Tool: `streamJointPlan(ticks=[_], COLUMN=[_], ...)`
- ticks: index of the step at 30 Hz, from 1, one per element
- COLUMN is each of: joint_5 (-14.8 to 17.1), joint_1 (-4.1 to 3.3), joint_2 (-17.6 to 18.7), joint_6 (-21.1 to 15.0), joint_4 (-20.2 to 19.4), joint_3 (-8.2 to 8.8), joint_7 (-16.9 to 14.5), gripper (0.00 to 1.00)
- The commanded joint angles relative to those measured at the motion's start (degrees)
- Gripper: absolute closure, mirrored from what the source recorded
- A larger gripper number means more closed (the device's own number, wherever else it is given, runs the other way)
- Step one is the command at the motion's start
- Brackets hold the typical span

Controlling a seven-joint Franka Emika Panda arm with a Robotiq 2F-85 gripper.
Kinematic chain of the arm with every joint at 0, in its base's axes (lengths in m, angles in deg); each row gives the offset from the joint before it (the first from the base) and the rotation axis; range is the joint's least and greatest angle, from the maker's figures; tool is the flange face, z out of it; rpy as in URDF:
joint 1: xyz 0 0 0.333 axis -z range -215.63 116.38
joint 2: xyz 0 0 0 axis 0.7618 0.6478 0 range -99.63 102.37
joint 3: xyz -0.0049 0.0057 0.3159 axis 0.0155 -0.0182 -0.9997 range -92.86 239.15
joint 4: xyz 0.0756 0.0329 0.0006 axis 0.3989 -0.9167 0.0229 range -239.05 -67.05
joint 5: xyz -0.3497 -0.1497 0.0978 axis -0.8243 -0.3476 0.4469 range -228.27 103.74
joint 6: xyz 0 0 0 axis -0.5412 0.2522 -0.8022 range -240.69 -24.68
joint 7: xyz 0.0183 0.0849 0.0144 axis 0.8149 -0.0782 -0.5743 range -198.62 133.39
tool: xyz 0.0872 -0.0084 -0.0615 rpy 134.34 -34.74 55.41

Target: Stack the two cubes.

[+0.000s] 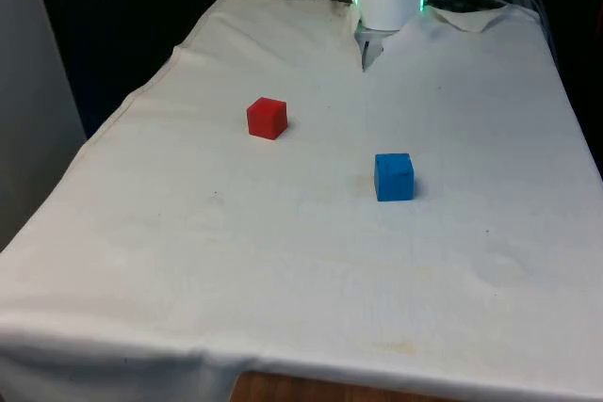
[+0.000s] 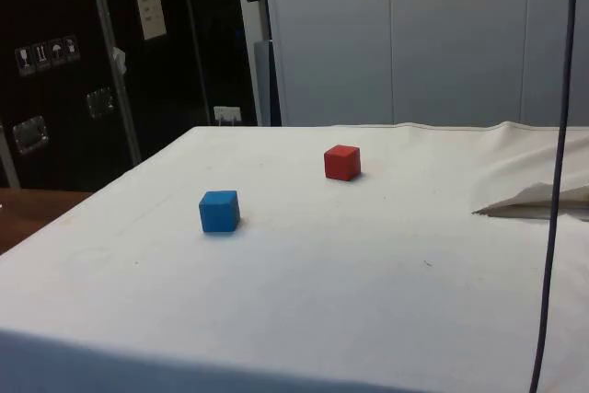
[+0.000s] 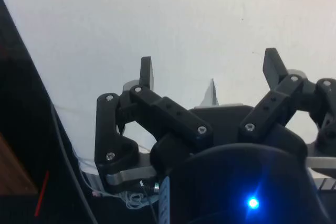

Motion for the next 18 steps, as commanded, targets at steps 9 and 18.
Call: streamJointPlan(ticks=[9, 18], joint_5=[-2.5, -4.5], joint_1=[-0.11, 0.0], joint_2=[-1.8, -2.8], joint_6=[-2.8, -5.8], joint_4=[-3.0, -5.6], joint_3=[-0.11, 0.0], joint_7=[1.0, 1.4], gripper=[0.0, 0.0])
